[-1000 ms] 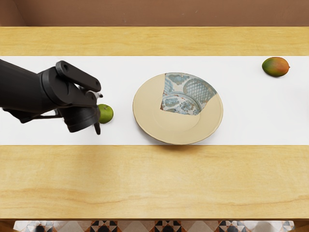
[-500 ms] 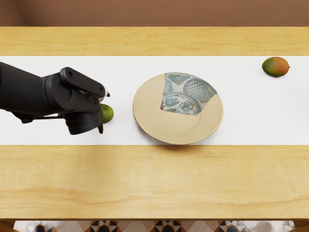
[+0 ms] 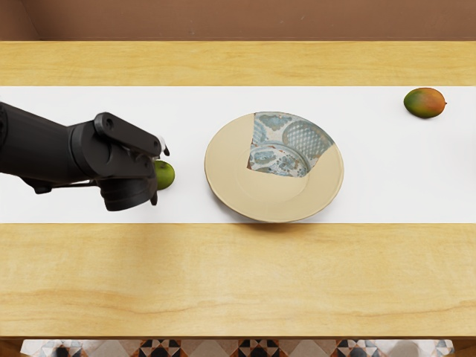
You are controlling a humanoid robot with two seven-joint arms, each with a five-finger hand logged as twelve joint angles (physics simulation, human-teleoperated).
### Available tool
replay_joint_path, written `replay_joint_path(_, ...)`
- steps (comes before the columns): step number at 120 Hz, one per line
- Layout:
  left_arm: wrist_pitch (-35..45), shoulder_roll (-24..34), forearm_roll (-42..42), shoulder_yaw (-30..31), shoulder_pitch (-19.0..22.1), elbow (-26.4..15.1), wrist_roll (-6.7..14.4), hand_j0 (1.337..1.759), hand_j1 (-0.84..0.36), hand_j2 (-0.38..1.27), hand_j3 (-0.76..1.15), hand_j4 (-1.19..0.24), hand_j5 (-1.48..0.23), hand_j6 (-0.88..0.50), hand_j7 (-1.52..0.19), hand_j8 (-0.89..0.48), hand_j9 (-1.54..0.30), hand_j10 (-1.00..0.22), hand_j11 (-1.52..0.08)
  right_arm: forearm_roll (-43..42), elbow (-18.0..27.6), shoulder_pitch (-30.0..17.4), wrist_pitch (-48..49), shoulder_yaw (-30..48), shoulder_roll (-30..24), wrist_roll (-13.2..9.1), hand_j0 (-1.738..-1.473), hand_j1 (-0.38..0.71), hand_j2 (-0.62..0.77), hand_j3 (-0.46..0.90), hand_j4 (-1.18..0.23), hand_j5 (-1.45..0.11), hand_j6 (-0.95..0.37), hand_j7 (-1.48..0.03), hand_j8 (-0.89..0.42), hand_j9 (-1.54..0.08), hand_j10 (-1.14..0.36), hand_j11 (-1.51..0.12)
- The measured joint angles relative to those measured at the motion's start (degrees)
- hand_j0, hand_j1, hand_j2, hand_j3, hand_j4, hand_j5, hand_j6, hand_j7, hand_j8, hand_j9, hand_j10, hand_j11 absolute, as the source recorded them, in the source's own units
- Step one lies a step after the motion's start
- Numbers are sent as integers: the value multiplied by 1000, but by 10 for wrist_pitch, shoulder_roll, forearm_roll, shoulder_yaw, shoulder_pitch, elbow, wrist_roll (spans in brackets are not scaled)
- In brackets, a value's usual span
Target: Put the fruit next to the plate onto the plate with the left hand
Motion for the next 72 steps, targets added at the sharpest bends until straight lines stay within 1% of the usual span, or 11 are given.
replay_joint_path(40, -4, 0, 38, -5, 5, 1, 0, 1658, 41, 52, 0, -257, -334, -258, -334, -258, -334, -257, -334, 0, 0, 0, 0, 0, 0, 0, -1658, -331, -3, 0, -15, -20, -15, -20, -15, -20, -15, -20)
replay_joint_path(72, -5, 0, 44, -9, 12, 1, 0, 1658, 23, 55, 0, -273, -354, -273, -354, -273, -354, -273, -354, 0, 0, 0, 0, 0, 0, 0, -1658, -331, -3, 0, -15, -20, -15, -20, -15, -20, -15, -20)
